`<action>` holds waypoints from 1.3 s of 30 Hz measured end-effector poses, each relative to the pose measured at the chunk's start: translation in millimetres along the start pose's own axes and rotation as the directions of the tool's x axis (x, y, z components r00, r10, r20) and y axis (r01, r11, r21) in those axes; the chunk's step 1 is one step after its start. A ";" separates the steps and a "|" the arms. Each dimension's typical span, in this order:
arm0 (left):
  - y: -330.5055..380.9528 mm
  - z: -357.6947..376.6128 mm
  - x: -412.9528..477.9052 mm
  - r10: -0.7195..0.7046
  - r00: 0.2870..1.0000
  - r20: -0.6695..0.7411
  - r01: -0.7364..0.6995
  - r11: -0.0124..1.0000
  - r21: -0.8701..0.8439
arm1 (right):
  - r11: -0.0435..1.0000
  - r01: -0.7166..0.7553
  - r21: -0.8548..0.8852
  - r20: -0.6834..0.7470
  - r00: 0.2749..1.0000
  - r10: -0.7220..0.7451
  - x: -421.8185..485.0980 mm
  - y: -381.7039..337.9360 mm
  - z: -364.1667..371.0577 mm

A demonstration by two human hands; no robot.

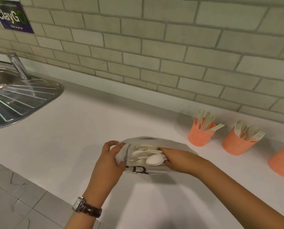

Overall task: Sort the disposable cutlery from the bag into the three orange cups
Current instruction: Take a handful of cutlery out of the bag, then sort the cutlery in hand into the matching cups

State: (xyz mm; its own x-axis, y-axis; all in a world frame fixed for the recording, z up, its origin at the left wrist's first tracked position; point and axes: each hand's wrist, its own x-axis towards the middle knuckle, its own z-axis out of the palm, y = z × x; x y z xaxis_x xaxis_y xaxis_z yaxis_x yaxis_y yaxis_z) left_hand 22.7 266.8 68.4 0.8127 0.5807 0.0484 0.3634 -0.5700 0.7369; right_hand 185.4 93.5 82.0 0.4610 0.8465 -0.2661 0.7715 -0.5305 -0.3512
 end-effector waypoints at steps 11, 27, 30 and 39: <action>-15.3 -5.4 12.9 -0.017 1.000 0.016 0.019 0.996 -0.086 | 0.973 0.199 0.116 -0.168 0.970 -0.178 -30.6 -13.7 -22.7; 57.8 8.0 3.5 0.348 0.917 -0.195 -0.376 0.918 -0.129 | -0.230 0.469 0.853 -0.333 0.827 0.452 -79.1 -16.2 -8.5; 96.2 30.3 -8.8 0.376 0.924 -0.073 -0.379 0.867 -0.324 | -0.260 0.501 0.826 -0.318 0.794 0.518 -106.4 -7.6 -1.7; 198.9 137.5 -35.2 0.351 0.899 0.262 -0.147 0.806 -0.574 | -0.069 0.397 0.915 -0.230 0.655 0.720 -189.8 52.4 17.7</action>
State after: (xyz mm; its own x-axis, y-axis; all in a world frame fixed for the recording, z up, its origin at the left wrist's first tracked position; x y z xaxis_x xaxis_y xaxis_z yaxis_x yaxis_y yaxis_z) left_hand 128.9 53.1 120.6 0.9774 0.1699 0.1256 -0.0883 -0.2114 0.9734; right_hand 130.6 -95.7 98.2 0.9581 0.1826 -0.2209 -0.2717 0.3334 -0.9028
